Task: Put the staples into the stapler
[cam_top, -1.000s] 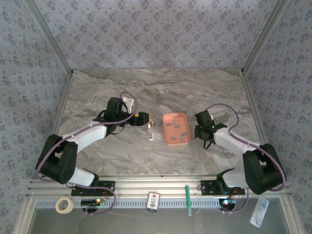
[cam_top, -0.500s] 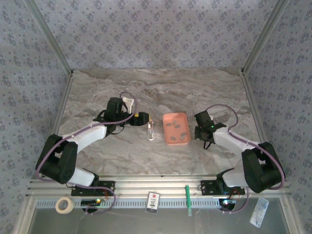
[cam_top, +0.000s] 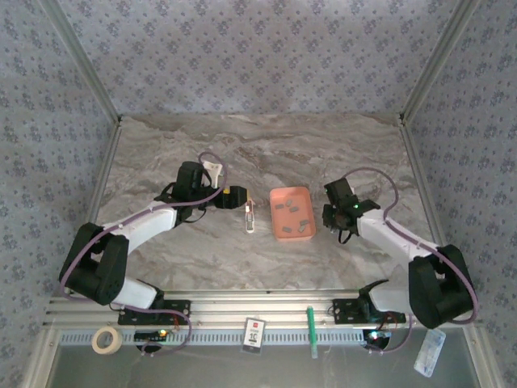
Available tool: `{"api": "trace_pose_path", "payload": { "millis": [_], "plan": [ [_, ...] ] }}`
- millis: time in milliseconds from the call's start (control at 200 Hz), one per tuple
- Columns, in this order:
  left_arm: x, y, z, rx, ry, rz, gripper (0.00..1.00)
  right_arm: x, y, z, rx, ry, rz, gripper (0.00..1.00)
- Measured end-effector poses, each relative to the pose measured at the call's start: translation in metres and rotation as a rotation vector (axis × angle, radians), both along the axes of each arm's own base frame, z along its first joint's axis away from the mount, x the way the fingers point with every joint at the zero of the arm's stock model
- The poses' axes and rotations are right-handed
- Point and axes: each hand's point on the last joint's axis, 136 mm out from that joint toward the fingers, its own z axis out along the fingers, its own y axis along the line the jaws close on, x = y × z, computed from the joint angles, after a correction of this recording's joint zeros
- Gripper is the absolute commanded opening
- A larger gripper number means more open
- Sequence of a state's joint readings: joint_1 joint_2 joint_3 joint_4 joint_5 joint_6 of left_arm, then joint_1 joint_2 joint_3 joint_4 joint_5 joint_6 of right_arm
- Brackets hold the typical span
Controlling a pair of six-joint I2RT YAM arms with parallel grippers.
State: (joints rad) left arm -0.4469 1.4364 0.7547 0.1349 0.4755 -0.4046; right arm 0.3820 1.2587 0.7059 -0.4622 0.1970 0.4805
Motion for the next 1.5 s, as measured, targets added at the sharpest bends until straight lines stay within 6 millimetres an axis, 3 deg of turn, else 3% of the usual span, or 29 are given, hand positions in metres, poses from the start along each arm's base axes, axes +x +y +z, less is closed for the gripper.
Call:
{"api": "trace_pose_path", "payload": {
  "millis": [145, 340, 665, 910, 1229, 1284, 1364, 1504],
  "plan": [
    [0.0, 0.0, 0.0, 0.0, 0.0, 0.0, 0.96, 0.005, -0.005, 0.014, 0.042, -0.001, -0.026, 0.43],
    [0.0, 0.0, 0.0, 0.0, 0.0, 0.0, 0.96, 0.0, -0.01, -0.004, 0.055, 0.098, -0.048, 0.46],
    [0.0, 0.0, 0.0, 0.0, 0.0, 0.0, 0.96, -0.006, -0.006, -0.041, 0.051, 0.23, -0.04, 0.34],
    [0.0, 0.0, 0.0, 0.0, 0.0, 0.0, 0.96, -0.004, -0.008, -0.053, 0.044, 0.255, -0.05, 0.37],
    [0.0, 0.0, 0.0, 0.0, 0.0, 0.0, 0.96, -0.001, -0.009, -0.052, 0.033, 0.253, -0.043, 0.26],
    [0.0, 0.0, 0.0, 0.0, 0.0, 0.0, 0.96, -0.001, -0.008, -0.052, 0.033, 0.251, -0.042, 0.29],
    [0.0, 0.0, 0.0, 0.0, 0.0, 0.0, 0.96, -0.001, -0.008, -0.052, 0.034, 0.251, -0.041, 0.42],
    [0.0, 0.0, 0.0, 0.0, 0.0, 0.0, 0.96, -0.002, -0.007, -0.049, 0.038, 0.251, -0.029, 0.43]
  ]
}}
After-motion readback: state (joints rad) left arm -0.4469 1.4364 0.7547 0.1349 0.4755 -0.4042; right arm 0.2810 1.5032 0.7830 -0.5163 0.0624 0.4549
